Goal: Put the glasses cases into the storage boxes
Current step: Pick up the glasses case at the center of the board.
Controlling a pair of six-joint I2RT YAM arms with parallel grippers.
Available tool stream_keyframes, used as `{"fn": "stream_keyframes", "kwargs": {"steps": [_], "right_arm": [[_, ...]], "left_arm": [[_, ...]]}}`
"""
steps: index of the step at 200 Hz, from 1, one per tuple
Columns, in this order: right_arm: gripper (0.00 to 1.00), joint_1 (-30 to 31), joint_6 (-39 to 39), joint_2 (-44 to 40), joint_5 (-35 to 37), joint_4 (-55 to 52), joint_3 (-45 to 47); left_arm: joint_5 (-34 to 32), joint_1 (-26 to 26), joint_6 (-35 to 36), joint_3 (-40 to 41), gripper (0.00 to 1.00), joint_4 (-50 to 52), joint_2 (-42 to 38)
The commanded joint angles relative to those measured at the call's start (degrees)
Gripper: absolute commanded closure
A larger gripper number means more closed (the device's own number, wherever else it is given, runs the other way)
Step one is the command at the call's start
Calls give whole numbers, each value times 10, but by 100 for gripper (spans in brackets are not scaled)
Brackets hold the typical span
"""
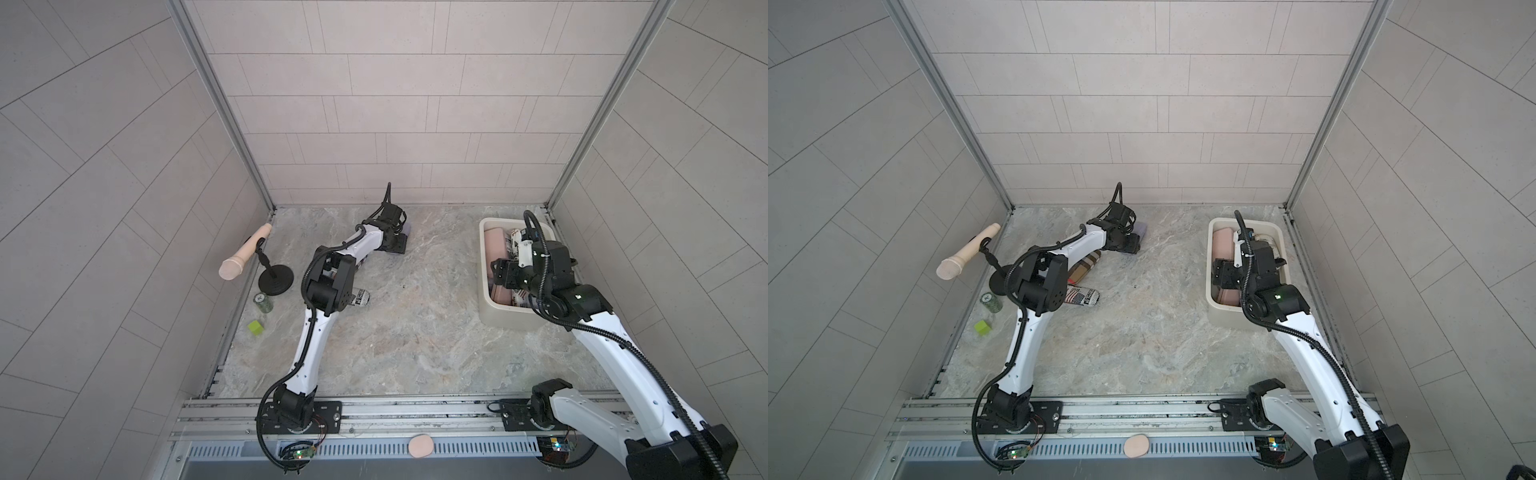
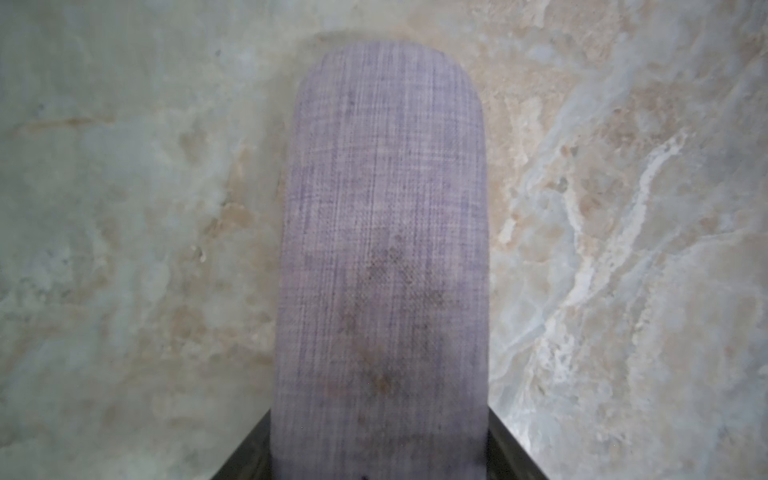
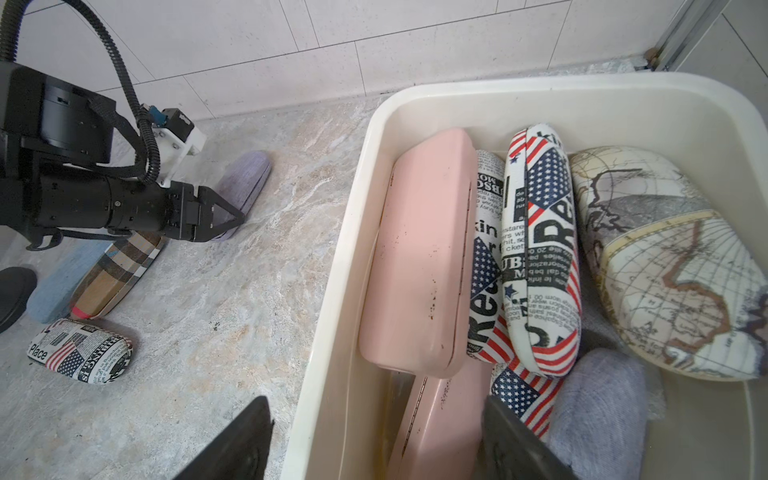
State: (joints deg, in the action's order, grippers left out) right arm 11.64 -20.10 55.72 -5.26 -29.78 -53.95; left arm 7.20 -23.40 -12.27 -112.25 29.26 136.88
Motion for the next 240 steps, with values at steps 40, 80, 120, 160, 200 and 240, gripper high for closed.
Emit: {"fn": "stream_keyframes", "kwargs": {"steps": [40, 80, 120, 160, 200, 240], "right_arm": [[20, 2, -28, -29, -6, 2, -16], [21, 1, -85, -18, -81, 48, -24], [21, 3, -197, 54, -176, 108, -70], [22, 40, -237, 103, -210, 169, -98], [25, 70, -256, 110, -161, 185, -87], [33, 84, -258, 136, -166, 198, -93]], "left_arm": [[109, -27, -155, 210, 52, -200, -191], [157, -83, -190, 409, 52, -421, -345], [100, -175, -228, 574, 52, -672, -441], [93, -204, -223, 599, 52, -708, -467], [108, -204, -229, 587, 51, -727, -456], [135, -204, -234, 566, 51, -721, -443]]}}
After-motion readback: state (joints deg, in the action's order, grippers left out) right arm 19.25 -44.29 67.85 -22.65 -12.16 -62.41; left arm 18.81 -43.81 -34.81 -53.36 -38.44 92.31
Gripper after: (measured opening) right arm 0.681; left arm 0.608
